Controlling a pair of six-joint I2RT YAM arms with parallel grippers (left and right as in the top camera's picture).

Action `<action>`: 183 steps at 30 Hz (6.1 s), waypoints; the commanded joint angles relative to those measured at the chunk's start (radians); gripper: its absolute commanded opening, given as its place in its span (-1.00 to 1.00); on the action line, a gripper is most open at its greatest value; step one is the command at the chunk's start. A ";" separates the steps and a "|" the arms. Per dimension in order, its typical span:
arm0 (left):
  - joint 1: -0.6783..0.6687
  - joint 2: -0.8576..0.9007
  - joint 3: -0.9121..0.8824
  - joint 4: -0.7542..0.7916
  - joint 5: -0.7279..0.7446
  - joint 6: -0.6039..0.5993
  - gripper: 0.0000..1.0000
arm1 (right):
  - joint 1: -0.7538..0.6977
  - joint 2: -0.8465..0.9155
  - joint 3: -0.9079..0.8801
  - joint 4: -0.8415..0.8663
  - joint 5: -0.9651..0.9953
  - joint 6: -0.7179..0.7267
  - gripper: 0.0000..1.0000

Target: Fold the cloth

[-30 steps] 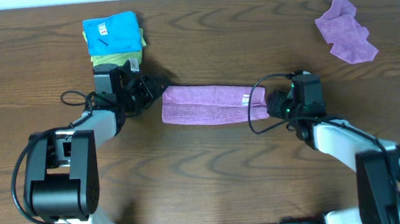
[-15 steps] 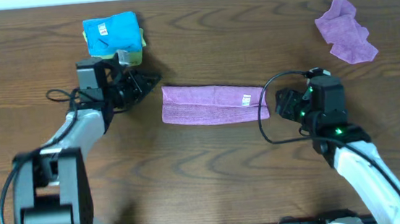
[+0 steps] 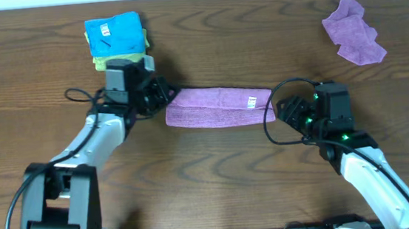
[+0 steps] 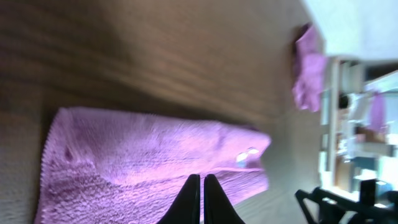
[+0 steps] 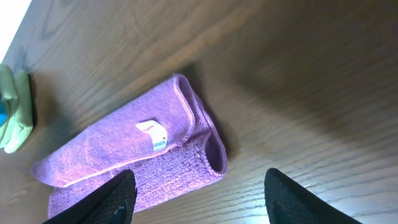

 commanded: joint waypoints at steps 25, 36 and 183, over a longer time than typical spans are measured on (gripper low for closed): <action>-0.095 0.183 0.068 -0.071 -0.232 0.092 -0.89 | 0.031 0.372 -0.065 0.435 -0.175 0.323 0.36; -0.103 0.183 0.068 -0.160 -0.267 0.130 -0.89 | 0.071 0.525 -0.065 0.619 -0.133 0.315 -0.18; 0.219 -0.075 0.177 -0.654 0.075 0.353 0.91 | 0.027 -0.649 0.011 -0.462 -0.152 -0.598 0.99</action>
